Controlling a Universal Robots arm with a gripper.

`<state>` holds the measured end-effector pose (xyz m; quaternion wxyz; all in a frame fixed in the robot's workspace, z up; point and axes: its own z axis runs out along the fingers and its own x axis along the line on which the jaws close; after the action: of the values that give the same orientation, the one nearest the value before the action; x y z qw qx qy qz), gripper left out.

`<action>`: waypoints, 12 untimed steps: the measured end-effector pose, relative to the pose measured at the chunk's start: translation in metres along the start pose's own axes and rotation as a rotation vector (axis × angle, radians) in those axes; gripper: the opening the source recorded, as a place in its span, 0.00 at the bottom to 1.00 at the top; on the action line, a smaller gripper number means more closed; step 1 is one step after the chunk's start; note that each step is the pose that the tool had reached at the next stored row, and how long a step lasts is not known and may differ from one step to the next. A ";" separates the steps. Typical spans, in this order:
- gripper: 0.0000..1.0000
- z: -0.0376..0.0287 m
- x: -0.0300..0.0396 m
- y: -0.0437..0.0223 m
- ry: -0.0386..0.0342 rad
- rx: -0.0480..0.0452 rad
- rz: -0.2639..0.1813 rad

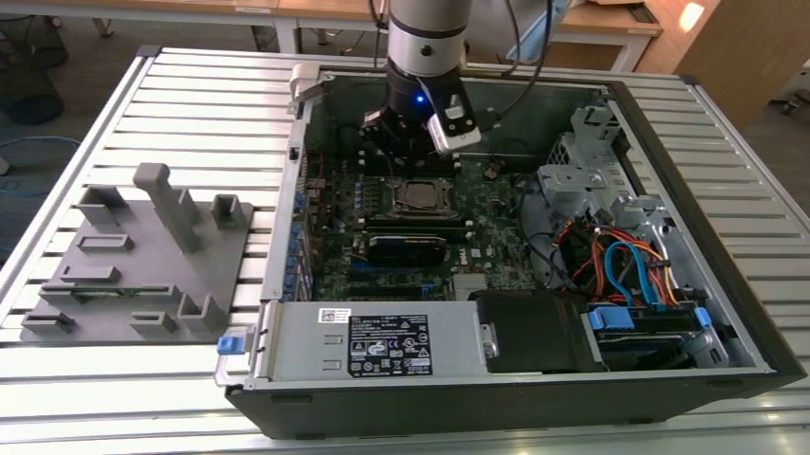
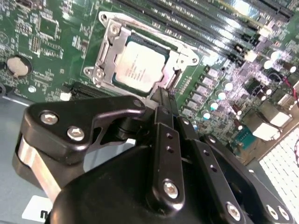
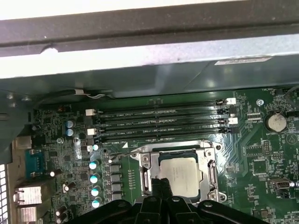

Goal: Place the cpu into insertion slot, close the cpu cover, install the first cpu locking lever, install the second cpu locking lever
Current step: 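Install the first cpu locking lever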

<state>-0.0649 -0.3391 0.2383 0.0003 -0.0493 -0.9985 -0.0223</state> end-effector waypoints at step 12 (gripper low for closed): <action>0.10 0.0000 0.0130 -0.0013 0.0034 -0.0044 -0.066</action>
<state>-0.0780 -0.3391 0.2383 0.0011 -0.0161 -0.9996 -0.0246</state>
